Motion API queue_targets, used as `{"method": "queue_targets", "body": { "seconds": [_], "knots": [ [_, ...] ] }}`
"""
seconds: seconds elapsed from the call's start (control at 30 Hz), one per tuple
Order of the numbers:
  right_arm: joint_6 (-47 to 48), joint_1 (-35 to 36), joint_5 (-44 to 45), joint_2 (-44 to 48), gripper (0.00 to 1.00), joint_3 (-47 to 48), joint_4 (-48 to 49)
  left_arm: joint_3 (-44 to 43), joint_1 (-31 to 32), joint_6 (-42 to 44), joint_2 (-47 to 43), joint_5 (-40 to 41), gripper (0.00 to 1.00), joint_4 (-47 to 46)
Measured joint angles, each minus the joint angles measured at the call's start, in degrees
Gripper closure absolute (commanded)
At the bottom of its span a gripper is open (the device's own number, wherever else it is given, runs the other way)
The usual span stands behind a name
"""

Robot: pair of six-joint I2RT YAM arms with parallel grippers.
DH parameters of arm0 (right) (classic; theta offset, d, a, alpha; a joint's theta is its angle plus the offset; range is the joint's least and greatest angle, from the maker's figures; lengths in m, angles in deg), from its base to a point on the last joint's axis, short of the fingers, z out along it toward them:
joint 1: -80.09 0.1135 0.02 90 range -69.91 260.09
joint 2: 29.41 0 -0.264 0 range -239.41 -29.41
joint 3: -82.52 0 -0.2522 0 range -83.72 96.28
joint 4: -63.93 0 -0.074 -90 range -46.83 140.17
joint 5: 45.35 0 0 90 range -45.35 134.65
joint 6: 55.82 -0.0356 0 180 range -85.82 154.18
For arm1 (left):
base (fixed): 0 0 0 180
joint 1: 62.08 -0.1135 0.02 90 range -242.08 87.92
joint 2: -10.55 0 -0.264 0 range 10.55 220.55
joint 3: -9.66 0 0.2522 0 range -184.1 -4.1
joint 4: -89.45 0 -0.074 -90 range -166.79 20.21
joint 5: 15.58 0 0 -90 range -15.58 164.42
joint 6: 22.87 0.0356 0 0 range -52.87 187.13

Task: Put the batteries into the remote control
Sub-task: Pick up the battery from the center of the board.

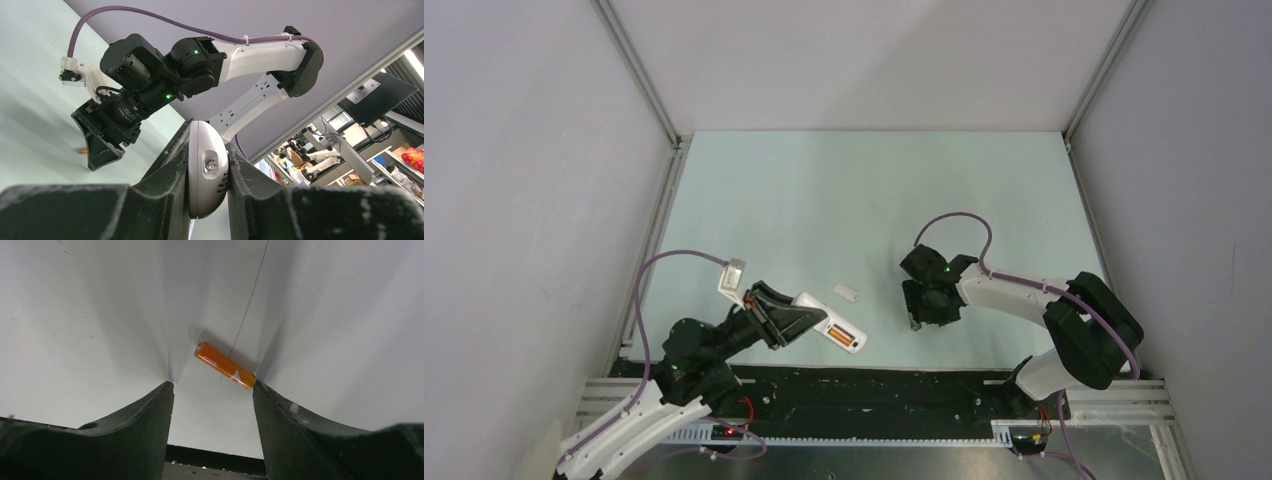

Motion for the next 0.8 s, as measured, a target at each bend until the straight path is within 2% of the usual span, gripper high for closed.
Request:
{"method": "queue_targets", "body": {
  "seconds": [0.1, 0.27, 0.4, 0.57, 0.8],
  "knots": [
    [-0.3, 0.3, 0.9, 0.0, 0.36, -0.1, -0.1, 0.0, 0.0, 0.0, 0.1, 0.0, 1.00, 0.1],
    [-1.0, 0.6, 2.5, 0.0, 0.25, -0.1, -0.1, 0.0, 0.0, 0.0, 0.3, 0.0, 1.00, 0.1],
    [-0.9, 0.6, 4.3, 0.0, 0.24, -0.1, -0.8, 0.0, 0.0, 0.0, 0.5, 0.0, 1.00, 0.1],
    [0.2, 0.6, 5.8, -0.1, 0.28, 0.2, -1.7, 0.0, 0.0, 0.0, 1.2, 0.3, 1.00, 0.1],
    [4.7, 0.6, 5.7, -3.6, 0.45, 3.4, -1.3, 0.0, 0.0, 0.0, 1.3, 0.4, 1.00, 0.1]
  ]
}}
